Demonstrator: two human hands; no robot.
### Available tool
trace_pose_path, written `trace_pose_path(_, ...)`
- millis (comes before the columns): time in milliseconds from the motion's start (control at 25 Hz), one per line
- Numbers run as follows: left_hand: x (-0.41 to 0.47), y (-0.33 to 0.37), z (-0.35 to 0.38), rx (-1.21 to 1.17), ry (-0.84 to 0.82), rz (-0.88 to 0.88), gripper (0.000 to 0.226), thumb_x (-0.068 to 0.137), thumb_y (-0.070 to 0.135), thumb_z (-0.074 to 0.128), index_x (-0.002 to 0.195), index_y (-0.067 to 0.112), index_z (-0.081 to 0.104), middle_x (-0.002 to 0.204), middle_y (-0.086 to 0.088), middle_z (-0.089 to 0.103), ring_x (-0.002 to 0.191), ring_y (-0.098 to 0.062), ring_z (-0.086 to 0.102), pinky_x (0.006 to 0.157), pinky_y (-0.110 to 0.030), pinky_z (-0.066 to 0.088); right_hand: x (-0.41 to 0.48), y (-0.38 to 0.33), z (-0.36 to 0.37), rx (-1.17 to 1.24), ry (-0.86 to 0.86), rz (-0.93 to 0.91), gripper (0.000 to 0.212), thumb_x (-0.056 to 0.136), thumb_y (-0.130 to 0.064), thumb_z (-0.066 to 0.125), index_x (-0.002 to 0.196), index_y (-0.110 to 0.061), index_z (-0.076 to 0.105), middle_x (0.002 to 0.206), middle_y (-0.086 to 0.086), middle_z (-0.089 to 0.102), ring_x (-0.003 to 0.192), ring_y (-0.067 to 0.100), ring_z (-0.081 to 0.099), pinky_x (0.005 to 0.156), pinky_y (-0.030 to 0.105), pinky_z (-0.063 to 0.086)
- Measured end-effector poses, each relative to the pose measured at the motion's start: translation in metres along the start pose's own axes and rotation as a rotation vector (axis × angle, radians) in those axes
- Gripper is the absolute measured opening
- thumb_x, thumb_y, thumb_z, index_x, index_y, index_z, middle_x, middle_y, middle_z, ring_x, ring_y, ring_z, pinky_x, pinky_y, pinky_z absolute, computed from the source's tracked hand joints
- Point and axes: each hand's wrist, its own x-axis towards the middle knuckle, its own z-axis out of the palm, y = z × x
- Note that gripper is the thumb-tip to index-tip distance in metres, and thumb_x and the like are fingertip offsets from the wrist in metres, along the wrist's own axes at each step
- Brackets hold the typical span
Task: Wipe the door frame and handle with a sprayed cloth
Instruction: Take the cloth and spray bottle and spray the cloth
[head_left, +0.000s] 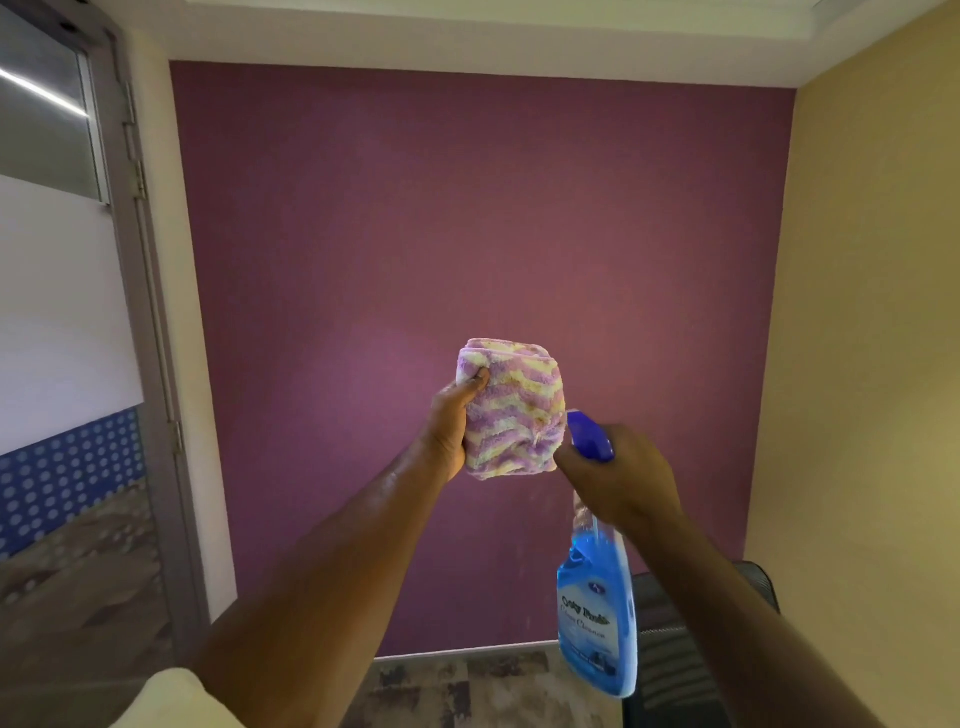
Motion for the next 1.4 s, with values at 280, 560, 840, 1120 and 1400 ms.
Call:
trace_pose_path(280,-0.003,-0.007,0.003,0.003,0.001,-0.026,0.046,0.093,0.044,0.069,0.127,0.014,0.068,0.116,-0.013,0.080,0.100,-0.032,0.079,0.073,-0.044,0.065,0.008,-0.003,-0.009,-0.009,0.016,0.030,0.039,0.070,-0.052,0.053,0.053,-0.018,0.047,0.045,-0.003,0.041,0.043,0.014,0.041,0.049,0.030,0.043)
trace_pose_path(560,-0.003,-0.015,0.009,0.008,0.004,-0.057,0.044,0.097,0.042,0.069,0.128,0.012,0.068,0.116,-0.015,0.079,0.101,-0.034,0.079,0.073,-0.045,0.065,0.005,-0.002,-0.005,0.028,0.051,-0.036,0.035,0.078,-0.040,0.063,0.054,-0.022,0.046,0.041,-0.009,0.041,0.041,0.009,0.038,0.047,0.025,0.040)
trace_pose_path(840,-0.004,-0.020,0.016,-0.008,0.009,-0.054,0.040,0.099,0.041,0.067,0.127,0.013,0.069,0.115,-0.013,0.080,0.099,-0.030,0.080,0.071,-0.040,0.065,-0.011,-0.005,0.014,-0.051,-0.068,-0.059,0.039,0.083,-0.044,0.063,0.055,-0.022,0.046,0.045,-0.007,0.039,0.044,0.011,0.040,0.048,0.026,0.041)
trace_pose_path(1120,-0.002,-0.031,0.012,-0.004,0.045,-0.072,0.042,0.099,0.042,0.066,0.129,0.012,0.068,0.119,-0.015,0.078,0.102,-0.033,0.078,0.073,-0.043,0.065,-0.027,0.027,0.026,-0.056,-0.072,-0.023,0.040,0.086,-0.039,0.067,0.056,-0.025,0.044,0.046,-0.007,0.040,0.041,0.009,0.040,0.046,0.017,0.033)
trace_pose_path(1400,-0.001,-0.081,0.006,-0.024,0.086,-0.160,0.046,0.100,0.035,0.065,0.136,0.006,0.065,0.132,-0.023,0.071,0.118,-0.042,0.070,0.092,-0.052,0.063,-0.076,0.119,0.053,-0.023,-0.101,0.174,0.039,0.080,-0.054,0.060,0.064,-0.019,0.057,0.053,0.000,0.057,0.045,0.011,0.050,0.050,0.024,0.041)
